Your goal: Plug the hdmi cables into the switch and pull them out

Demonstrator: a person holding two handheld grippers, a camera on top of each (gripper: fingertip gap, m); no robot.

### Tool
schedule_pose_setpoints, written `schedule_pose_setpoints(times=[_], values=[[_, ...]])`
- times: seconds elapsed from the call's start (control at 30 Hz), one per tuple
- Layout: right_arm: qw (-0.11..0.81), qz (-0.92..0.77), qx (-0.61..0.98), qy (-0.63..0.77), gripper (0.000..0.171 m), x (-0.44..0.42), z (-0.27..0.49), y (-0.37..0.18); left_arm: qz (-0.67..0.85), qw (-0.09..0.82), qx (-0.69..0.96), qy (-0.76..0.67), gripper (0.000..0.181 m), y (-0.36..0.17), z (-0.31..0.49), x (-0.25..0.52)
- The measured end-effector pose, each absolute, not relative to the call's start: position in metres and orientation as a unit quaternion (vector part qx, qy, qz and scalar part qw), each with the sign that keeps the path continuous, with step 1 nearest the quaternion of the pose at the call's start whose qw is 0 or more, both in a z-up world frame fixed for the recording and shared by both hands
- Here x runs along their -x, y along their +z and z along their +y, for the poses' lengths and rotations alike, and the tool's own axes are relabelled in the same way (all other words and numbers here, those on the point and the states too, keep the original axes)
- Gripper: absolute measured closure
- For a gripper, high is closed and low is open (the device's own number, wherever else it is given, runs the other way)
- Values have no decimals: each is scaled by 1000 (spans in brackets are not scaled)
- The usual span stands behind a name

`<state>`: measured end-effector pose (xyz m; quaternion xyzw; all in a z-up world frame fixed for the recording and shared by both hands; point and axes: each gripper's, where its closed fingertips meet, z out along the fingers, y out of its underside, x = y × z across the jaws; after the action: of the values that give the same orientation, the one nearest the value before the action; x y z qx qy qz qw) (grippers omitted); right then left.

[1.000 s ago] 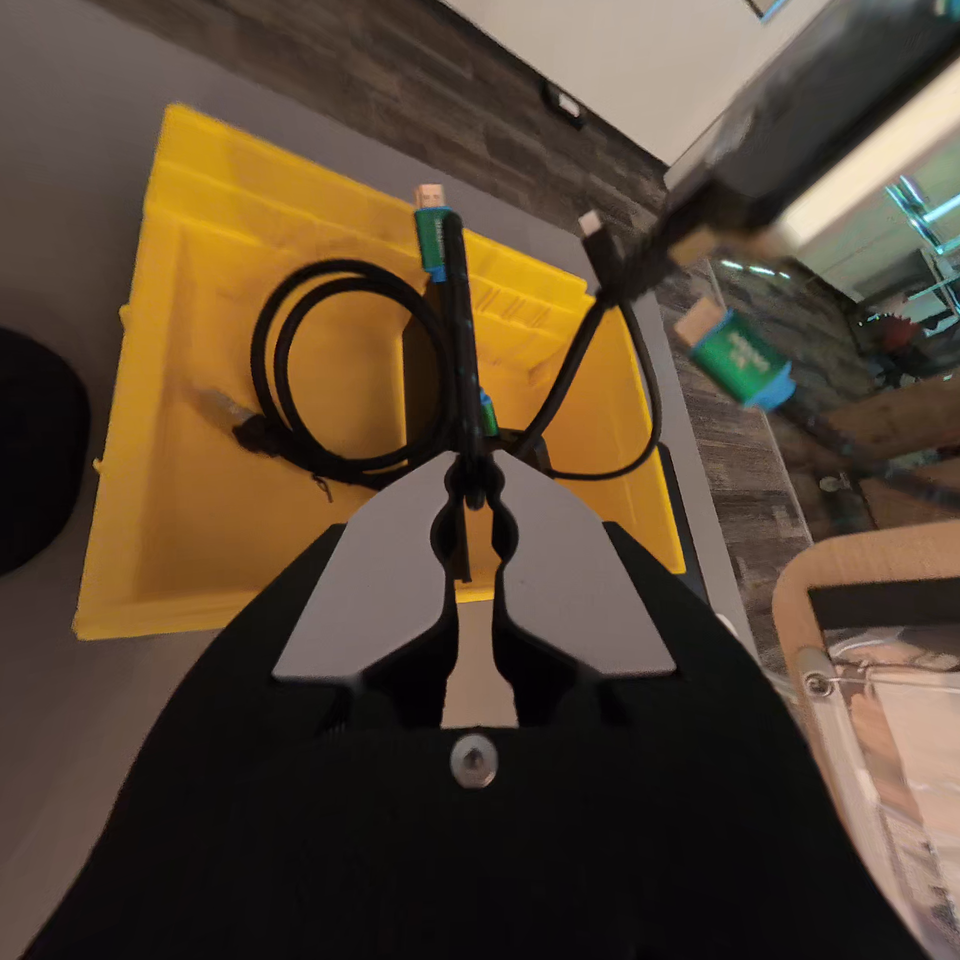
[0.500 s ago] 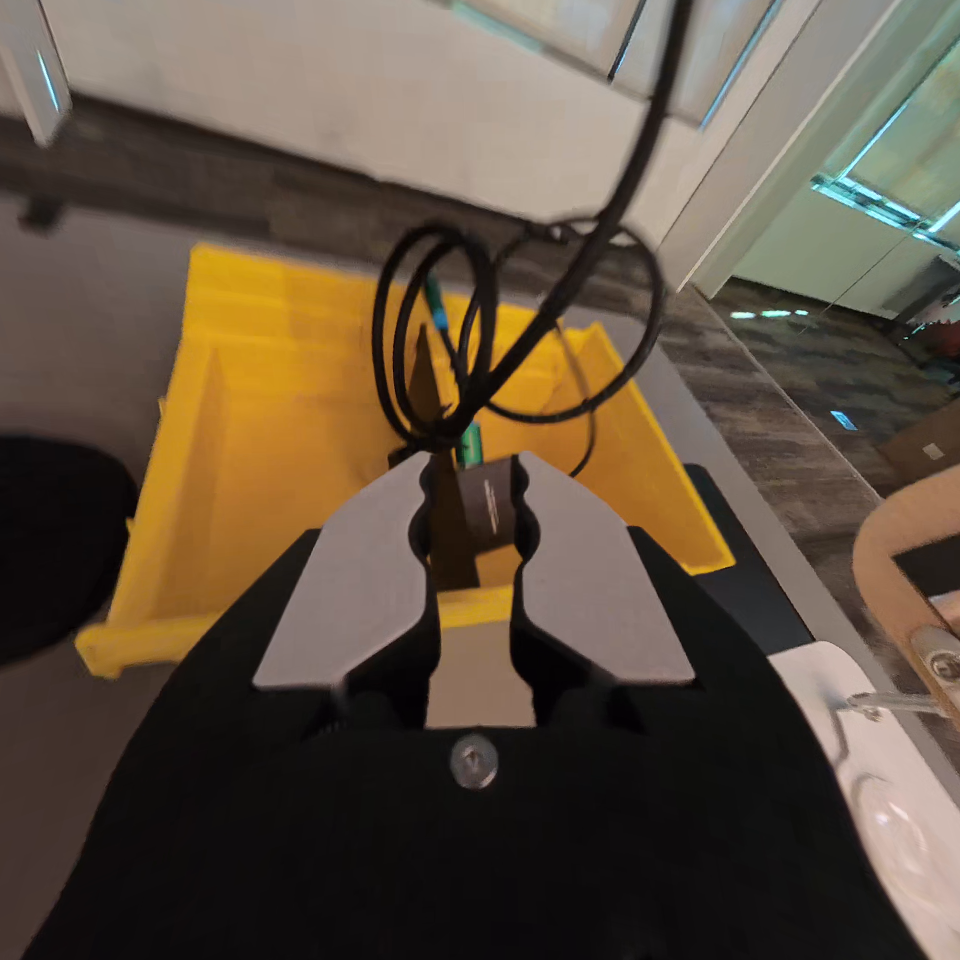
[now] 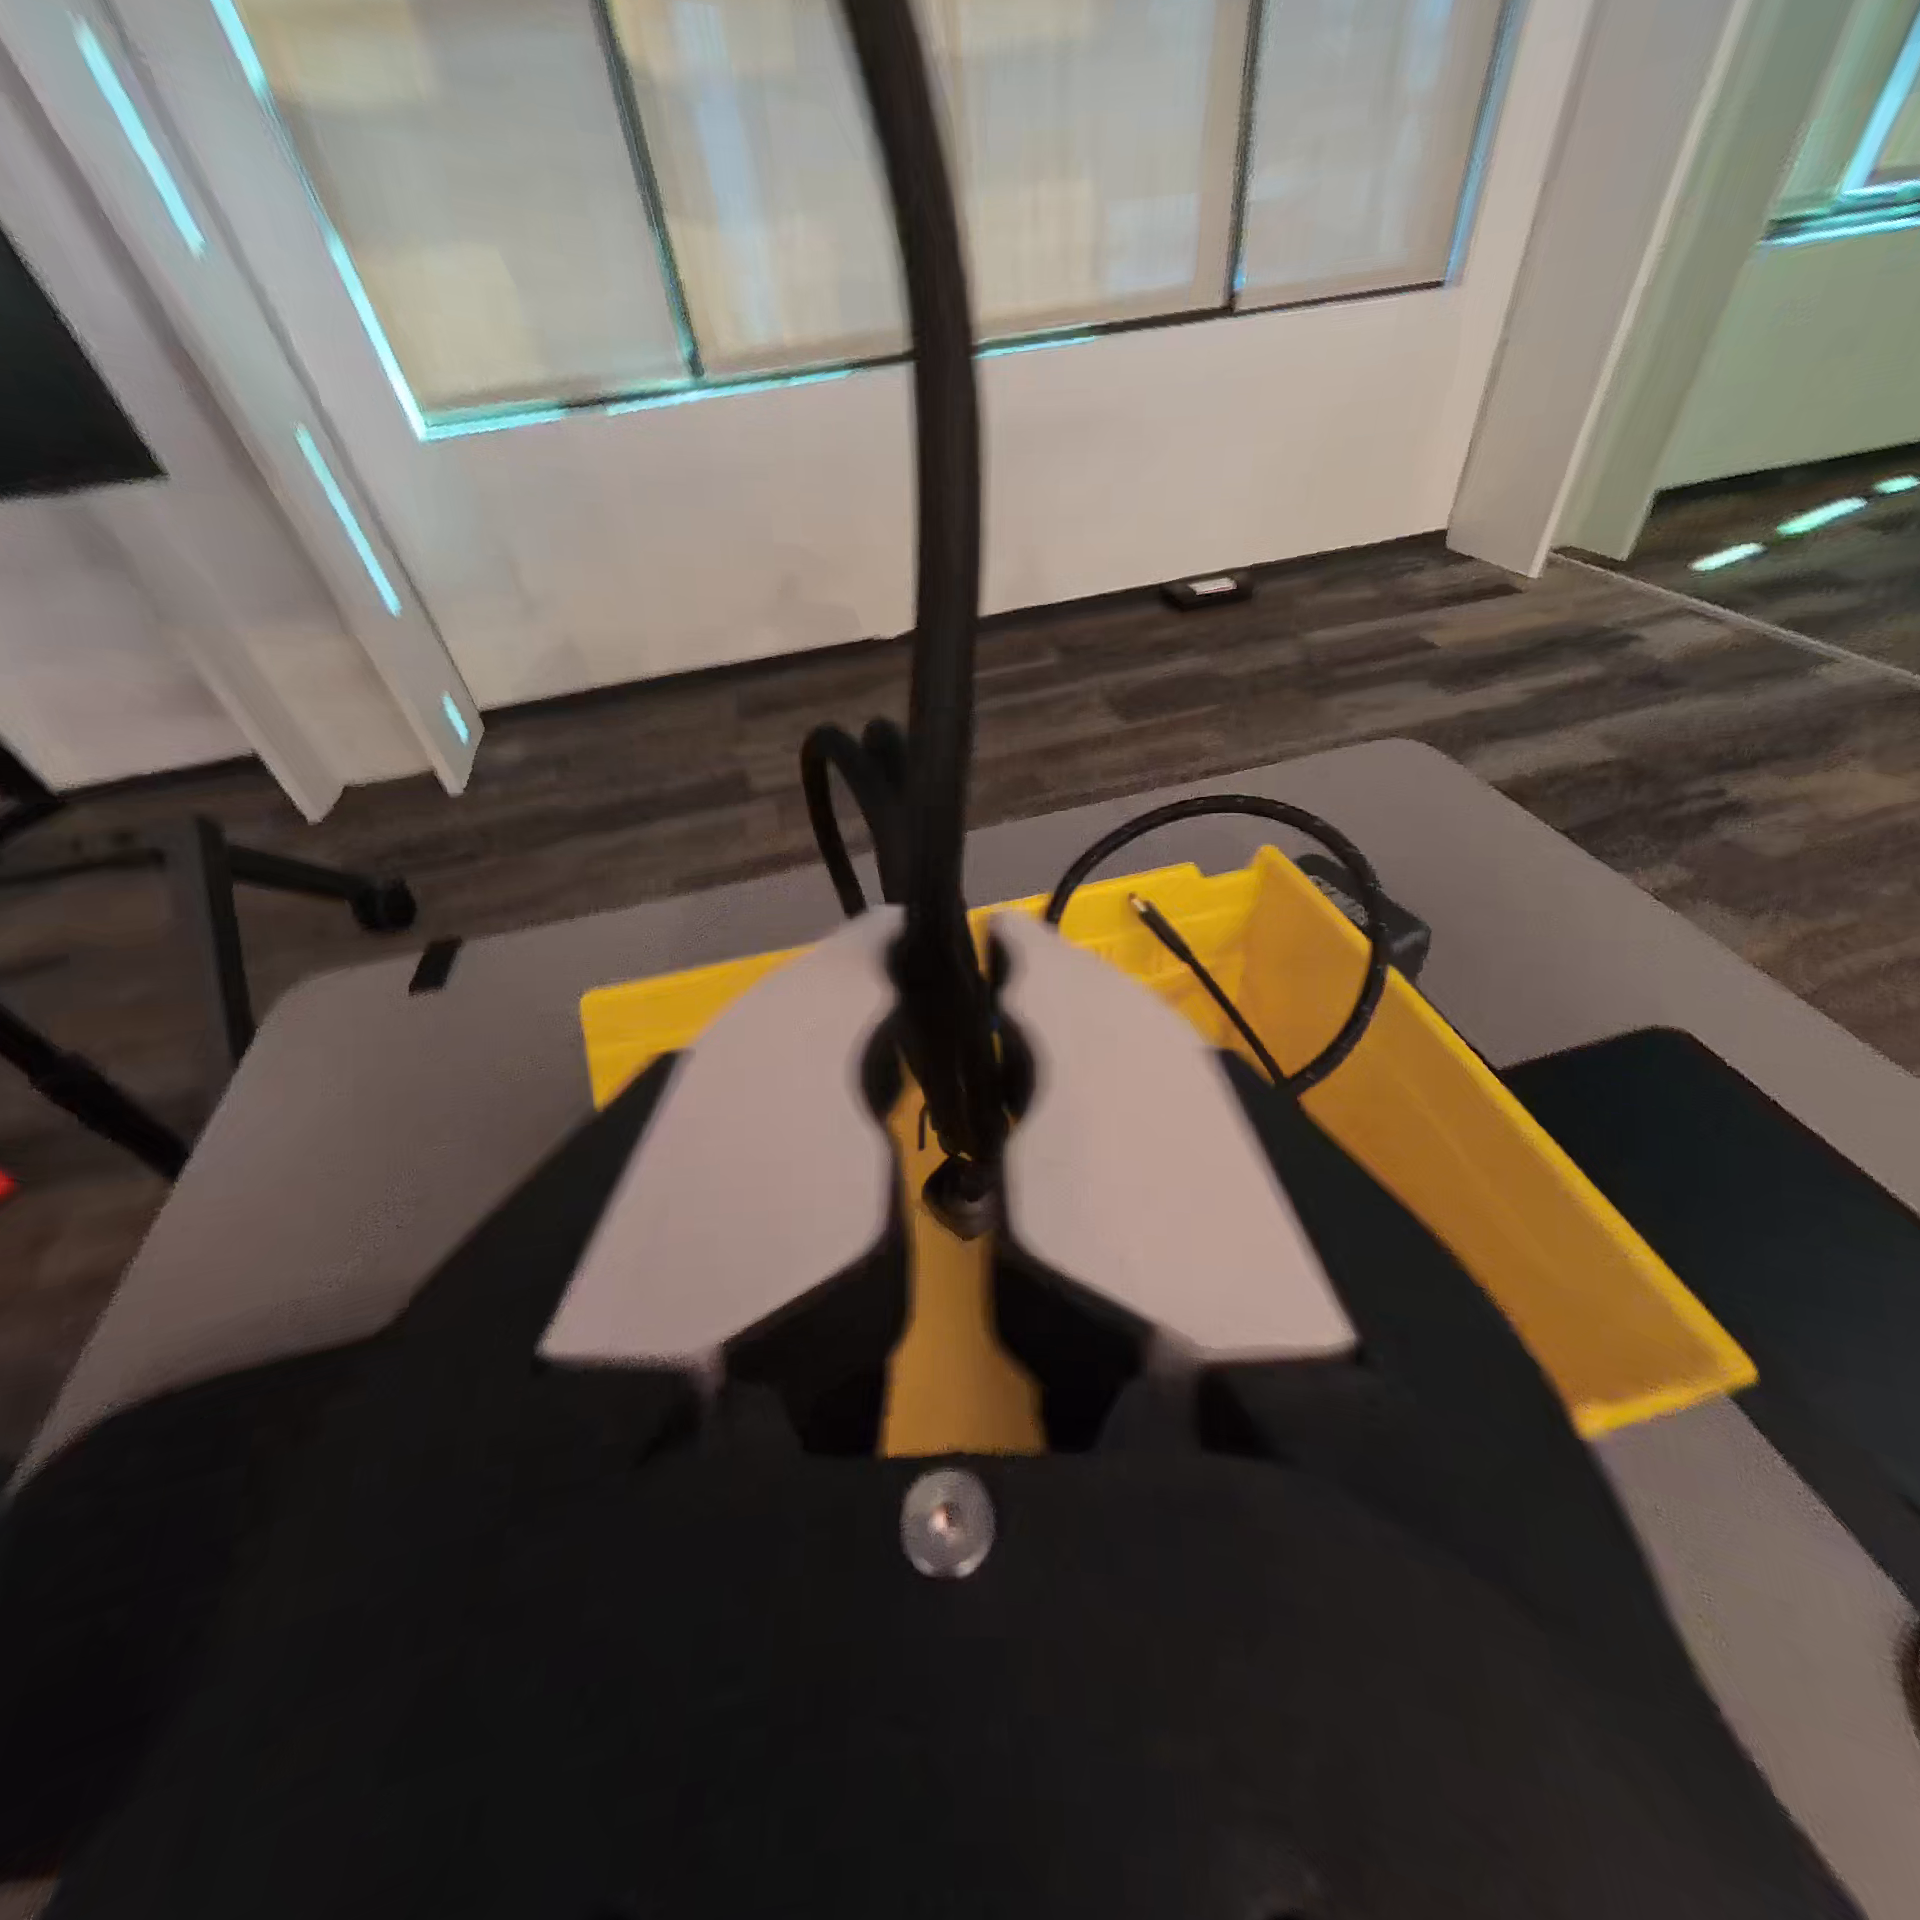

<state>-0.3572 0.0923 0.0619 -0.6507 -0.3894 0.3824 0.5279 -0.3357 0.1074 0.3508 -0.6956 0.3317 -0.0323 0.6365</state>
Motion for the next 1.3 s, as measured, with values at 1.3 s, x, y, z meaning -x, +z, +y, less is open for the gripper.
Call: schedule_pose_setpoints(times=[1.3], values=[[258,-16,966,22,138,-275,-33,-46,475,568,655,-151,181,207,22,98]])
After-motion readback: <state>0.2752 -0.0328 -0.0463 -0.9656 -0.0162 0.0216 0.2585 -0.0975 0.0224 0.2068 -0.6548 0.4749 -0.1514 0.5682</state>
